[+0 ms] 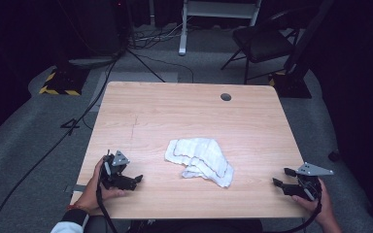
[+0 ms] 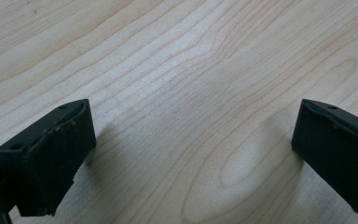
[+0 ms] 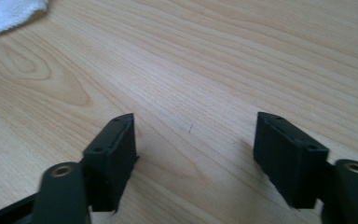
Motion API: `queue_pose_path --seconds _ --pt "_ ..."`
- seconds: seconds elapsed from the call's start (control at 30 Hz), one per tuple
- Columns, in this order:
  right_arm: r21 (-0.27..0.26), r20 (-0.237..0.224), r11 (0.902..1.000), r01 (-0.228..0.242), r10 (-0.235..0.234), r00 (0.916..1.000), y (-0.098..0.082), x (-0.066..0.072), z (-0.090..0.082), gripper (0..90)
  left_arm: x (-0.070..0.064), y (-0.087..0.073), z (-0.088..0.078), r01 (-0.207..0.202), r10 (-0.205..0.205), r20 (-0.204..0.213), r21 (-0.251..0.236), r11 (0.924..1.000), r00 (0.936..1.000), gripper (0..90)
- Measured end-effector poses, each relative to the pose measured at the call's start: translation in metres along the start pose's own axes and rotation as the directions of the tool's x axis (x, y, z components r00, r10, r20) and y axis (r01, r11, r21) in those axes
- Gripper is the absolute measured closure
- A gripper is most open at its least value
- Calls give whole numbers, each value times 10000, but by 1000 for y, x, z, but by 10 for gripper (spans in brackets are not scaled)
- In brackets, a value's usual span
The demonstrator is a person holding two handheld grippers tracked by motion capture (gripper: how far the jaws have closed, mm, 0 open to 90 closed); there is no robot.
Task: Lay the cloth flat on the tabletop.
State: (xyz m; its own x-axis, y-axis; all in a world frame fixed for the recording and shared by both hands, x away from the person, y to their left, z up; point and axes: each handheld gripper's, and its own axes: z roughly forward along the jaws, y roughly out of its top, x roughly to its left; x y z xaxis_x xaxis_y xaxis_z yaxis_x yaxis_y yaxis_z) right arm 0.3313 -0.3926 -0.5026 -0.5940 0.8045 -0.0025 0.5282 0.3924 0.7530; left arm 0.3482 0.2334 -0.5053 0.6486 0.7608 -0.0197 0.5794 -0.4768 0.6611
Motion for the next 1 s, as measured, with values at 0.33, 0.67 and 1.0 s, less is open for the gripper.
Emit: queue_pose_path --seconds 0.33,0.67,1.0 --pt "-150 -438 9998 128 -135 9990 7 -1 0 369 2 3 0 -395 400 238 -190 9990 9989 74" --pt "-385 -1385 9787 2018 -2053 9689 54 32 6 446 0 22 11 -672 681 504 -196 9975 9964 189" --pt "-512 -2162 9399 3376 -3404 9151 85 78 31 489 -13 55 35 -1237 1257 1011 -255 9920 9869 213"
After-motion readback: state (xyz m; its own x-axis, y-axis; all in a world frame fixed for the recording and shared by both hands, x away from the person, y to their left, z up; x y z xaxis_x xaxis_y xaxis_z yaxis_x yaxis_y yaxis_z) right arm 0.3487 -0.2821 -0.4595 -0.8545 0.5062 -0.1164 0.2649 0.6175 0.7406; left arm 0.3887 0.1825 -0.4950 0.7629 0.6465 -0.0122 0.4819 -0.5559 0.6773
